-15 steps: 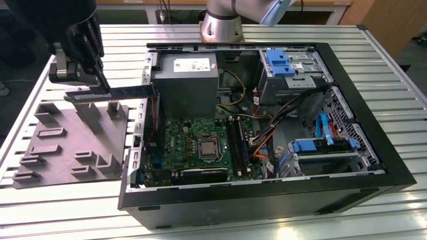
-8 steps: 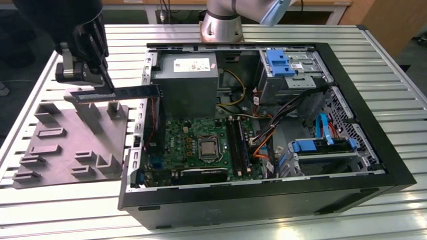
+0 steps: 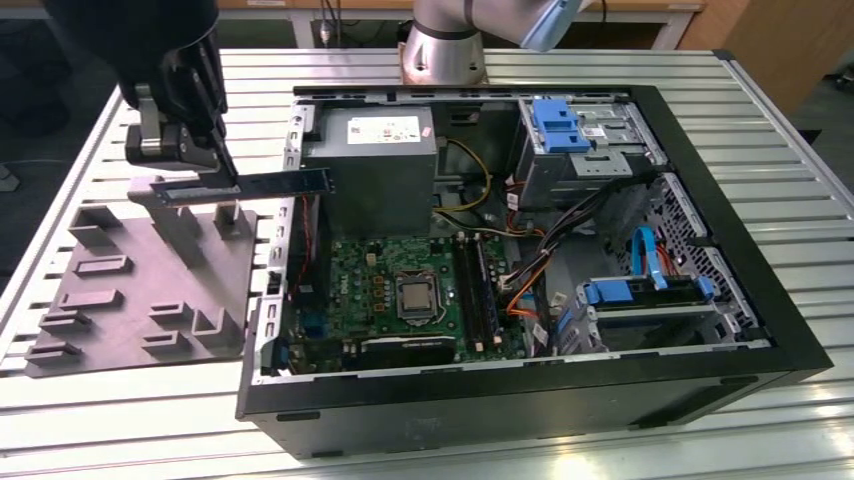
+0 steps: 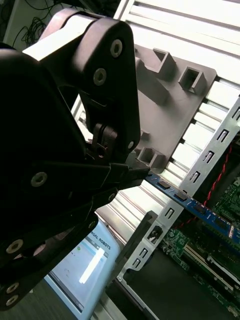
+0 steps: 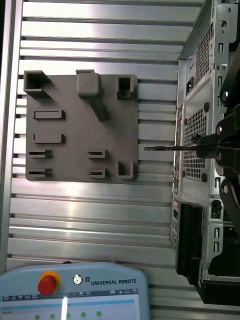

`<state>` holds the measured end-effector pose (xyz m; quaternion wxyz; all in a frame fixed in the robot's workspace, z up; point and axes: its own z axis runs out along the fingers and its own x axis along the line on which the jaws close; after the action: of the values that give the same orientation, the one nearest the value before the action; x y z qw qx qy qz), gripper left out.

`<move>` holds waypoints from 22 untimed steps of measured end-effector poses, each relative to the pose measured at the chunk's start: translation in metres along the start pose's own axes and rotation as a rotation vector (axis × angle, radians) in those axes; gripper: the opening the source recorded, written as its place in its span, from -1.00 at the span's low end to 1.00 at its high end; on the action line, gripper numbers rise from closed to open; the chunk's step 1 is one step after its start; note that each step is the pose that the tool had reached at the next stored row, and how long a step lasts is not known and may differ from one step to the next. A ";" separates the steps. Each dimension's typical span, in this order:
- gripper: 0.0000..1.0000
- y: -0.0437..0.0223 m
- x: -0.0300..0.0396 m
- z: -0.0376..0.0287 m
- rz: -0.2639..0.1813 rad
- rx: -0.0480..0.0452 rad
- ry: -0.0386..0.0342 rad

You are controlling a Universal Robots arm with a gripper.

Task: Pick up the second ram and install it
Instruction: 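Pick up the second ram and move it above second insertion slot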

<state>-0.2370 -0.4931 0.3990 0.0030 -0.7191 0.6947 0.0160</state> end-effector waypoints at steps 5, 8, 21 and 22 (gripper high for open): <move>-0.77 -0.0045 0.0001 -0.0001 0.000 0.0000 0.0000; -0.77 -0.0070 0.0002 -0.0001 0.000 0.0000 0.0000; -0.77 -0.0192 0.0005 -0.0003 0.000 0.0000 0.0000; -0.77 -0.0205 0.0005 -0.0004 0.000 0.0000 0.0000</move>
<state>-0.2164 -0.4928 0.3990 0.0029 -0.7191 0.6947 0.0160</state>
